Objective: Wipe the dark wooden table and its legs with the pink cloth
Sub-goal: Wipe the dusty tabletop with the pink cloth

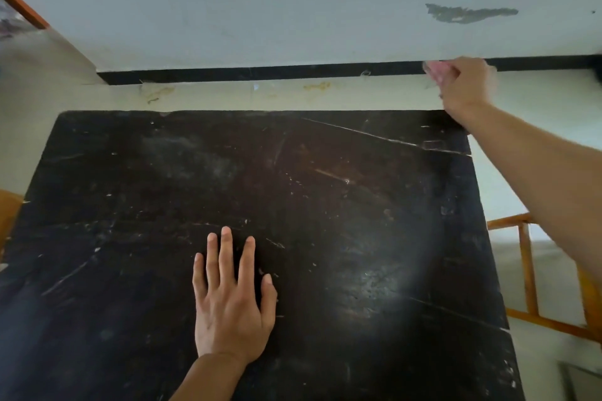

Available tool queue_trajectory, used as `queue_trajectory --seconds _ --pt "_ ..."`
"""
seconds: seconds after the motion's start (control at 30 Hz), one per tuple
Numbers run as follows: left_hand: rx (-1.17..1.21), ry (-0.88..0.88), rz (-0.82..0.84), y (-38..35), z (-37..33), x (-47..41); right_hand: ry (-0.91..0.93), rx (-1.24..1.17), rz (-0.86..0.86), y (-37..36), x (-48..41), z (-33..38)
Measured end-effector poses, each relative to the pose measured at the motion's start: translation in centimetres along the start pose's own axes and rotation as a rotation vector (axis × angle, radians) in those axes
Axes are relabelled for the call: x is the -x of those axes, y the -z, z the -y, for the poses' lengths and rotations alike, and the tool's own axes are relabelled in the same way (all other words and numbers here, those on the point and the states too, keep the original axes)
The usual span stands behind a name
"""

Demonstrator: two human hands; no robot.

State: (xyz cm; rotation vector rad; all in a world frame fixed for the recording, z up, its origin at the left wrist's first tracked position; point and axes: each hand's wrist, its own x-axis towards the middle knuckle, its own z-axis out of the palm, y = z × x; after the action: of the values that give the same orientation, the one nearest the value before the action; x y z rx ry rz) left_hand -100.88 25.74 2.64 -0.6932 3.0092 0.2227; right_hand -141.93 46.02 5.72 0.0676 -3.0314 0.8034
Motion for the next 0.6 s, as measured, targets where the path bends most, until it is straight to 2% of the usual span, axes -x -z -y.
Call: queue_trajectory --seconds 0.07,0.17,0.23,0.3,0.33,0.43,0.47,0.5,0.53,0.6 --pt "-0.01 0.002 0.006 0.0 -0.1 0.0 0.306 0.002 -0.008 0.2 4.2 2.1" --pt "-0.01 0.011 0.043 0.1 -0.2 0.0 0.764 0.115 0.193 -2.1 12.7 3.6" --pt "-0.017 0.017 0.052 0.1 -0.1 0.0 0.935 0.29 0.331 -4.0 15.9 4.1" --pt "-0.021 0.01 0.042 0.2 -0.1 -0.2 0.825 0.284 0.276 -4.4 13.0 4.7" --pt "-0.022 0.008 0.032 0.1 0.0 -0.2 0.676 0.304 0.235 -4.6 9.8 5.0" --pt "-0.014 0.007 0.032 0.1 0.0 0.2 0.093 0.362 0.254 -2.9 0.5 3.2" --pt "-0.004 0.009 0.03 0.2 0.0 0.2 -0.027 0.339 0.217 -2.4 -0.9 2.3" --pt "0.0 0.011 0.032 0.2 0.0 0.0 -0.078 0.287 0.136 -2.2 -1.6 2.0" --pt "-0.004 0.012 0.033 0.2 0.0 -0.3 -0.043 0.216 0.054 -2.1 -1.1 2.4" --pt "-0.024 0.016 0.026 0.1 0.0 -0.3 0.213 0.151 0.025 -2.7 2.7 5.0"
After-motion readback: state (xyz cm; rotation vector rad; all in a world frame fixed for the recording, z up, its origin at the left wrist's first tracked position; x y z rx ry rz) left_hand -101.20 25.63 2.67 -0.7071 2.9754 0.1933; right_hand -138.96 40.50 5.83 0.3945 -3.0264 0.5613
